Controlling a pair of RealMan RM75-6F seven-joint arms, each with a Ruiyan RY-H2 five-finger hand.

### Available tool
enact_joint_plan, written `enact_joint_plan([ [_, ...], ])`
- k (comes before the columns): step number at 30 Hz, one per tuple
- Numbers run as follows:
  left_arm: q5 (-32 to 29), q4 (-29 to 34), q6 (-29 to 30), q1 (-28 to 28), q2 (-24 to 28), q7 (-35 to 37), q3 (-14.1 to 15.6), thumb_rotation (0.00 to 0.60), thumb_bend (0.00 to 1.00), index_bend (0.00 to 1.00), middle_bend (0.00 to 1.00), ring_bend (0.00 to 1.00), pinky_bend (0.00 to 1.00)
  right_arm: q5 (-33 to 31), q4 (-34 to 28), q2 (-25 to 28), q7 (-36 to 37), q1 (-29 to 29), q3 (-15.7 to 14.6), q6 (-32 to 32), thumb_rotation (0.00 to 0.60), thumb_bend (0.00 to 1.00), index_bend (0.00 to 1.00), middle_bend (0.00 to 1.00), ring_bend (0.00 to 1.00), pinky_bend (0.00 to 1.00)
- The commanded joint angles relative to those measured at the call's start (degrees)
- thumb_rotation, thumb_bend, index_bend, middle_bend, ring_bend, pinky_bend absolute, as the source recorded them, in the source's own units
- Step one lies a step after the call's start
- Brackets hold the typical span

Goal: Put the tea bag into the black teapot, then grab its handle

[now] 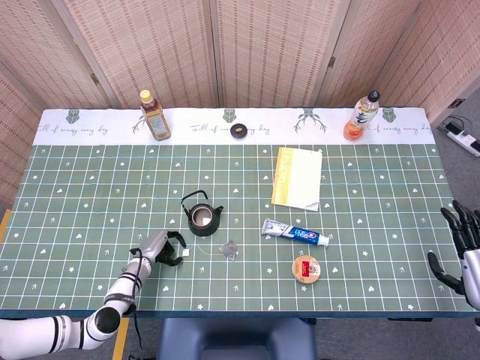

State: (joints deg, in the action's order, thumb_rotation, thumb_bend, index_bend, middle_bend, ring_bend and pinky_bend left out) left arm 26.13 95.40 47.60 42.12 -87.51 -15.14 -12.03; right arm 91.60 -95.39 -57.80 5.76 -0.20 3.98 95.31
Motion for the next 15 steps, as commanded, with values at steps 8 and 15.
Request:
enact_joint_plan([
  [8, -2.7, -1.6, -4.1, 1.8, 0.0, 3.4, 0.2, 0.6, 0.32, 0.41, 1.0, 1.0, 1.0, 0.3, 0.2, 0.2, 0.9, -0.8, 0.2, 1.4, 0.6, 0.42, 0.0, 0.0, 0.0, 0.0],
  [15, -2.8, -2.7, -4.9, 2.5, -0.5, 4.7, 1.1, 0.6, 0.32, 0.46, 1.0, 1.0, 1.0, 0.7, 0.5, 0.3, 1.5, -1.1, 0.2, 2.1, 0.6, 0.42, 0.0, 0.0, 0.0, 0.0],
])
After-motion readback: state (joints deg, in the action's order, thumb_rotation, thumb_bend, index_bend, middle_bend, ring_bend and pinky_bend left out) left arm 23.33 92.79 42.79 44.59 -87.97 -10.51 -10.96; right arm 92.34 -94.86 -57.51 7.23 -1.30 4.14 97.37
